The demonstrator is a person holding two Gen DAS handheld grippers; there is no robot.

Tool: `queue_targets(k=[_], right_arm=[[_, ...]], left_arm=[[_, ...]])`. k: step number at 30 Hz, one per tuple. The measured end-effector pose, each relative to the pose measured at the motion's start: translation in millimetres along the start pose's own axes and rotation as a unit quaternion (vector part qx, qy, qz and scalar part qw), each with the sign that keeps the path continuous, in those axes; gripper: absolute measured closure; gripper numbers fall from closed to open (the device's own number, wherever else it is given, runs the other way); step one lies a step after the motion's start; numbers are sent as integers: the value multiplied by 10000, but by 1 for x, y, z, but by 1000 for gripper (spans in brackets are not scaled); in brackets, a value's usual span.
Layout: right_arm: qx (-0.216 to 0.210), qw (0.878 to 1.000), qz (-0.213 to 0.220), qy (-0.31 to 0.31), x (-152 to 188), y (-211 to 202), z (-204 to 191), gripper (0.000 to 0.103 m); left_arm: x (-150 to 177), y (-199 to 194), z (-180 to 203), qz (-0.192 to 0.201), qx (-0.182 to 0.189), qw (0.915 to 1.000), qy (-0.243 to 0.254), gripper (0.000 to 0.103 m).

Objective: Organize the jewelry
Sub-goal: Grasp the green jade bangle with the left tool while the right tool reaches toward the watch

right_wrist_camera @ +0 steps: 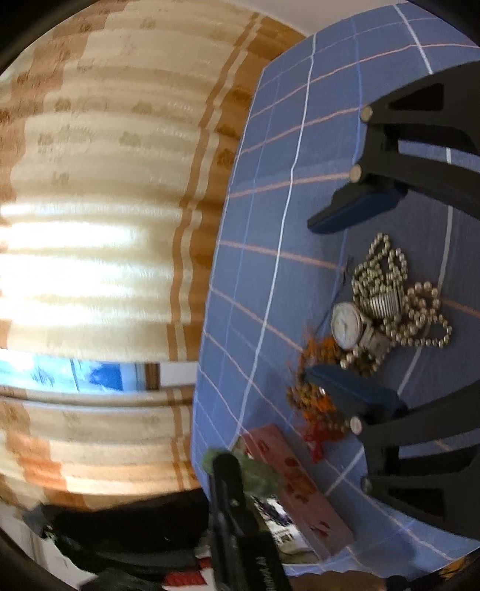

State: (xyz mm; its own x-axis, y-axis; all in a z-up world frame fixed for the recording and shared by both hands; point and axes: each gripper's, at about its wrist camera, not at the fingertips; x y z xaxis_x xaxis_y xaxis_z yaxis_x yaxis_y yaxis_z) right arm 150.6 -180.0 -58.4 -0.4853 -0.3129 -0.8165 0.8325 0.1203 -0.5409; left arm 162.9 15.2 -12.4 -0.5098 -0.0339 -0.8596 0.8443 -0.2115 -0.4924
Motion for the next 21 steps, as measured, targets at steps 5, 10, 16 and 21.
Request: queue_targets(k=[5,10,16,21], right_arm=[[-382,9993,-30,-56,1,2,-7,35],[-1015,9929,-108,-603,-4,5,-50,47],[-1332,9840,-180,-1172,-10,14,-94,57],[-1493,9795,-511,-1250,-7,33,-102,61]], left_arm=[[-3,-10,-5,127,-70,9999,-9,92],[-7,-26,-10,375,-288,9989,23,92],[-8,-25,-21,380,-314,9987,-107,93],[-5,-28,-31,424,-252,9986,-182,94]])
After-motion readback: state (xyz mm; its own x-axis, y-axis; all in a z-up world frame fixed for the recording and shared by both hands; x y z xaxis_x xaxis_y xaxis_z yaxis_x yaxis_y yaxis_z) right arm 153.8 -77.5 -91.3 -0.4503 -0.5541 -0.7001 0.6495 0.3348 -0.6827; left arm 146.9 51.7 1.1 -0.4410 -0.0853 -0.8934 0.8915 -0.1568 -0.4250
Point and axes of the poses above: each gripper's, at about its wrist camera, not at the fingertips, and y roughly the way its jaws point, z to its right, x to its underside, and after that the axes turned 6 degrees about -y, right-handed
